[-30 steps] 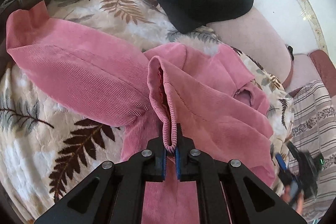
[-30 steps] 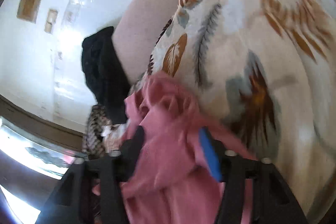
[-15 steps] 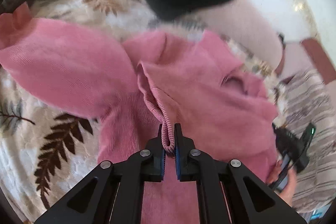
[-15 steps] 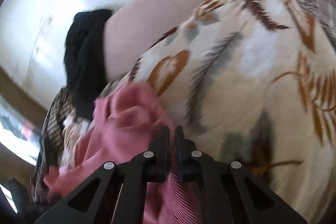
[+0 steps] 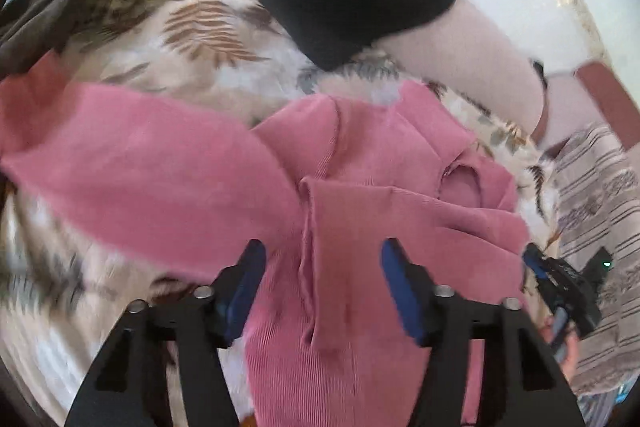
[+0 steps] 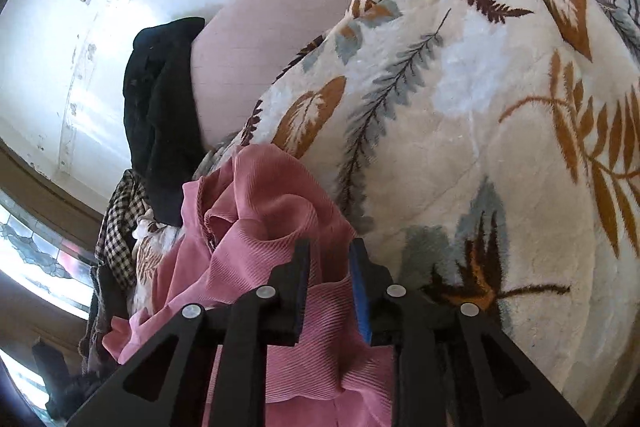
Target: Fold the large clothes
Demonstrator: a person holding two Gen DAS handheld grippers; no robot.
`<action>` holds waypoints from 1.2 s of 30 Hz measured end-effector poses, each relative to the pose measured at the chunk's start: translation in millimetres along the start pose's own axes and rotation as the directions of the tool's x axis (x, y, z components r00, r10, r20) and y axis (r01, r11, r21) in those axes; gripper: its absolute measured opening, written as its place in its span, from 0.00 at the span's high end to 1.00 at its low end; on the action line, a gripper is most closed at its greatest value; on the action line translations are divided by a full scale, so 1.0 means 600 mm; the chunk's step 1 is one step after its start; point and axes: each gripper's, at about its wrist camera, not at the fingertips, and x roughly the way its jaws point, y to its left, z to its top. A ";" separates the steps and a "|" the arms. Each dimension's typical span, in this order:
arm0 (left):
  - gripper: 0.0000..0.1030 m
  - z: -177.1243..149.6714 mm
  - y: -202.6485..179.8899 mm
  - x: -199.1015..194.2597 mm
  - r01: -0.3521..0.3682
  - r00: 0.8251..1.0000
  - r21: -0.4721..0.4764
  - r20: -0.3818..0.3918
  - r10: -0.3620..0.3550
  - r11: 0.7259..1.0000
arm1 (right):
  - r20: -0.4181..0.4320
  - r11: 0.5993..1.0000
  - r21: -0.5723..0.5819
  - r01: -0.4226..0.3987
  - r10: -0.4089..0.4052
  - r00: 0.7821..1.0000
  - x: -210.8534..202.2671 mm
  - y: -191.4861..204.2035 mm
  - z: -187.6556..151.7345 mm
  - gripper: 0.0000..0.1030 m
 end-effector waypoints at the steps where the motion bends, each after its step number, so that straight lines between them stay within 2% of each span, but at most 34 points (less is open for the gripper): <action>1: 0.41 0.006 -0.011 0.018 -0.016 0.999 0.010 -0.034 0.016 1.000 | -0.003 1.000 0.004 -0.003 0.003 1.000 0.005 0.005 -0.005 0.78; 2: 0.42 0.013 -0.018 0.037 -0.024 0.997 0.020 -0.066 0.026 0.999 | -0.010 1.000 0.007 -0.009 0.009 1.000 0.006 0.007 -0.007 0.78; 3: 0.49 0.019 -0.029 0.059 -0.042 0.994 0.027 -0.095 0.045 0.999 | -0.014 1.000 0.007 -0.012 0.012 1.000 0.006 0.008 -0.008 0.78; 4: 0.61 0.021 -0.038 0.070 -0.054 0.994 0.038 -0.096 0.058 0.998 | -0.015 1.000 0.005 -0.011 0.011 1.000 0.005 0.011 -0.008 0.78; 5: 0.94 0.031 -0.052 0.080 -0.071 0.993 0.050 -0.092 0.076 0.996 | -0.013 1.000 0.001 -0.009 0.009 1.000 0.003 0.012 -0.008 0.78; 6: 0.96 0.034 -0.062 0.080 -0.078 0.993 0.061 -0.080 0.083 0.995 | -0.008 1.000 -0.001 -0.009 0.009 1.000 0.000 0.013 -0.007 0.78; 9: 0.96 0.018 -0.072 0.025 -0.075 0.996 0.048 0.058 0.072 0.996 | 0.012 1.000 -0.006 -0.016 0.016 1.000 -0.013 0.016 -0.002 0.78; 10: 0.96 0.008 -0.070 0.002 -0.089 0.991 0.045 0.108 0.084 0.995 | 0.018 1.000 -0.013 -0.018 0.018 1.000 -0.016 0.017 0.002 0.78; 12: 0.96 -0.019 -0.058 -0.023 -0.142 0.979 0.036 0.153 0.135 0.989 | 0.023 1.000 -0.025 -0.019 0.020 1.000 -0.017 0.019 0.007 0.70; 13: 0.96 -0.032 -0.048 -0.026 -0.165 0.977 0.026 0.143 0.159 0.986 | 0.024 0.999 -0.030 -0.017 0.018 1.000 -0.015 0.020 0.009 0.68; 17: 0.96 -0.055 -0.017 -0.003 -0.146 0.989 -0.022 0.030 0.146 0.989 | -0.017 0.999 -0.032 -0.006 0.006 1.000 0.016 0.024 0.013 0.65; 20: 0.96 -0.048 -0.012 -0.008 -0.118 0.992 -0.053 0.029 0.119 0.992 | -0.051 1.000 -0.022 -0.007 0.006 0.999 0.046 0.028 0.009 0.63; 23: 0.96 -0.046 -0.014 -0.011 -0.101 0.994 -0.059 0.040 0.104 0.993 | -0.092 0.998 -0.043 0.050 -0.054 0.994 0.076 0.035 0.002 0.50; 25: 0.96 -0.044 -0.005 -0.009 -0.112 0.993 -0.041 0.039 0.113 0.993 | -0.143 0.999 -0.033 0.011 -0.016 0.990 0.089 0.039 -0.004 0.50; 26: 0.96 -0.049 -0.004 -0.009 -0.113 0.993 -0.034 0.038 0.115 0.993 | -0.148 0.999 -0.029 -0.043 0.039 0.988 0.086 0.043 -0.006 0.50; 28: 0.96 -0.057 -0.002 -0.011 -0.116 0.993 -0.028 0.029 0.117 0.993 | -0.076 0.995 -0.024 -0.095 0.093 0.993 0.066 0.041 -0.002 0.49; 29: 0.96 -0.057 -0.001 -0.013 -0.114 0.993 -0.029 0.026 0.115 0.993 | -0.028 0.996 0.001 -0.084 0.084 0.996 0.057 0.032 0.002 0.44; 30: 0.96 -0.056 -0.001 -0.013 -0.113 0.993 -0.033 0.024 0.114 0.993 | -0.018 0.998 0.025 -0.055 0.056 0.998 0.057 0.023 0.004 0.40; 32: 0.96 -0.055 0.000 -0.012 -0.107 0.994 -0.042 0.023 0.108 0.993 | -0.077 0.999 0.051 0.015 -0.011 0.997 0.078 0.012 0.002 0.37; 33: 0.96 -0.053 -0.002 -0.011 -0.105 0.994 -0.044 0.024 0.106 0.993 | -0.116 0.999 0.036 0.014 -0.010 0.993 0.090 0.014 -0.004 0.44; 34: 0.96 -0.051 -0.004 -0.011 -0.105 0.994 -0.043 0.027 0.107 0.994 | -0.131 1.000 0.010 -0.014 0.015 0.991 0.094 0.020 -0.009 0.57; 35: 0.96 -0.049 -0.007 -0.012 -0.104 0.994 -0.041 0.029 0.105 0.994 | -0.147 0.998 -0.053 -0.036 0.028 0.989 0.094 0.036 -0.013 0.93; 36: 0.96 -0.047 -0.011 -0.014 -0.095 0.995 -0.038 0.035 0.096 0.995 | -0.116 0.995 -0.095 -0.024 0.013 0.993 0.084 0.047 -0.012 0.92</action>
